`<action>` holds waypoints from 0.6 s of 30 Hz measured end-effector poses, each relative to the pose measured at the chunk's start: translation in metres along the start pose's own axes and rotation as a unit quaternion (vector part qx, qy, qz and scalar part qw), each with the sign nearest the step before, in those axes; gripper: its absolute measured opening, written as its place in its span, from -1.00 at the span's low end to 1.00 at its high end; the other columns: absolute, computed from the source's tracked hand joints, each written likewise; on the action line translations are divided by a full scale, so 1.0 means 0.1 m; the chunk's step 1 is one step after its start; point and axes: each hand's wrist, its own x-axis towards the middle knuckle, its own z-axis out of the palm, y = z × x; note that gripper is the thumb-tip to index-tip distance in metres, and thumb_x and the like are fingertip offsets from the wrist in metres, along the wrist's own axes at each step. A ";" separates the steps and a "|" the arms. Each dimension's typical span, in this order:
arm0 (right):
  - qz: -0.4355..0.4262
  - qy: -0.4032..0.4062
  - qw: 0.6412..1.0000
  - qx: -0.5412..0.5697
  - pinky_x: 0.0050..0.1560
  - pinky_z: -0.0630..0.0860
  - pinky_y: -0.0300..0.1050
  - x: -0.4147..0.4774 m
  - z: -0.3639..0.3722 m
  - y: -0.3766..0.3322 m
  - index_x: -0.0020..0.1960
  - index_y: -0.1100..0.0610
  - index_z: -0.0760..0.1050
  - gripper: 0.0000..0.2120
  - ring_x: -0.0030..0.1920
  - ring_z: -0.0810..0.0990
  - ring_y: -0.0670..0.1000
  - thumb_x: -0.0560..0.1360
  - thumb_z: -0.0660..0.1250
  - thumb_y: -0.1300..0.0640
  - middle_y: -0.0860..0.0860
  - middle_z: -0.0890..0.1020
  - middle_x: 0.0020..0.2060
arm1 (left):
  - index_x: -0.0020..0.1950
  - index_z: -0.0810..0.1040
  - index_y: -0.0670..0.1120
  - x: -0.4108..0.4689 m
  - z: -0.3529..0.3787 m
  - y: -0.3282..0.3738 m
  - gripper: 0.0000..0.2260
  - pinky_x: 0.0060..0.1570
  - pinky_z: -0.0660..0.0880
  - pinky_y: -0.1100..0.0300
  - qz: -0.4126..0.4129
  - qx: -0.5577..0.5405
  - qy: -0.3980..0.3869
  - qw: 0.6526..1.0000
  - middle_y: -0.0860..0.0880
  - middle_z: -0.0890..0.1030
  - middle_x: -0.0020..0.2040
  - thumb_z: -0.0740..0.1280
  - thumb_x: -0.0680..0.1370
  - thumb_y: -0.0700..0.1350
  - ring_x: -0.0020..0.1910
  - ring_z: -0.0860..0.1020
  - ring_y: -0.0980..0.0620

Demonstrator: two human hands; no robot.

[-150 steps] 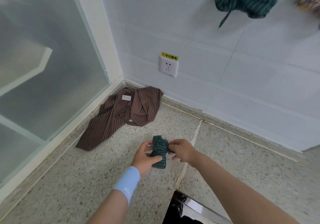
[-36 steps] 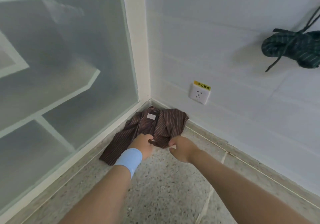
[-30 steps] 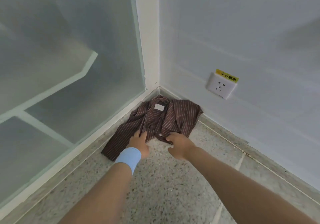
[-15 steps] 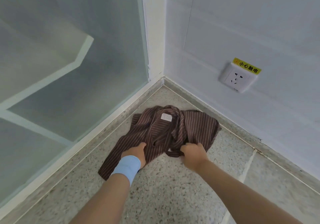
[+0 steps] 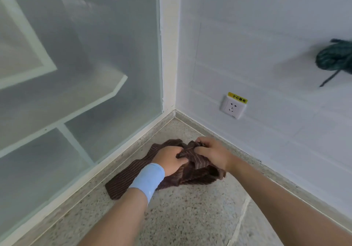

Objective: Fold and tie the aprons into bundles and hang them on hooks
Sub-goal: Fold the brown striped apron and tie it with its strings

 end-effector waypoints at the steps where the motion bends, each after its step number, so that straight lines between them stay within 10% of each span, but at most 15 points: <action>1: -0.001 0.001 1.000 -0.019 -0.10 0.56 -0.12 -0.05 -0.07 -0.03 -0.07 0.11 0.57 -0.91 -0.22 0.64 -0.02 0.44 0.42 0.14 0.02 0.66 -0.22 | 0.00 0.61 0.00 -0.03 -0.07 0.06 -0.85 0.05 0.54 0.02 -0.006 0.001 -0.008 1.000 0.01 0.66 -0.06 0.31 0.55 0.02 -0.05 0.61 -0.02; 10: 0.039 0.123 0.991 -0.032 -0.02 0.58 -0.02 -0.90 -0.52 -0.27 -0.05 0.27 0.64 -0.73 -0.14 0.68 0.07 0.50 0.47 0.04 0.18 0.71 -0.10 | 0.17 0.53 0.07 -0.62 -0.87 0.86 -0.80 0.02 0.41 0.16 0.039 0.202 -0.059 0.977 0.10 0.55 0.05 0.33 0.55 0.01 0.07 0.52 0.02; 13: 0.028 0.121 0.992 0.006 -0.09 0.58 -0.15 -1.20 -0.57 -0.52 0.00 0.22 0.64 -0.73 -0.17 0.68 -0.02 0.56 0.40 -0.01 0.14 0.72 -0.08 | 0.12 0.60 0.14 -0.78 -1.01 0.98 -0.81 0.17 0.30 0.11 0.050 0.299 0.149 0.941 0.09 0.61 0.05 0.36 0.52 0.03 0.13 0.50 -0.02; 16: 0.002 0.106 0.992 0.069 0.14 0.60 -0.05 -1.39 -0.58 -0.77 0.11 0.13 0.61 -0.75 0.02 0.70 0.04 0.63 0.28 -0.01 0.06 0.72 0.00 | 0.10 0.53 0.04 -0.93 -0.98 1.07 -0.68 0.16 0.32 0.07 -0.011 0.164 0.427 0.889 0.01 0.52 0.13 0.48 0.40 0.07 0.15 0.43 -0.07; 18: -0.032 0.110 0.989 0.094 0.23 0.56 0.03 -1.52 -0.57 -0.92 0.19 0.09 0.59 -0.74 0.12 0.67 0.08 0.66 0.21 -0.01 0.04 0.71 0.07 | 0.10 0.47 -0.04 -1.06 -0.91 1.15 -0.65 0.12 0.45 0.02 -0.052 0.102 0.377 0.919 -0.04 0.55 0.10 0.39 0.46 0.15 0.07 0.50 -0.11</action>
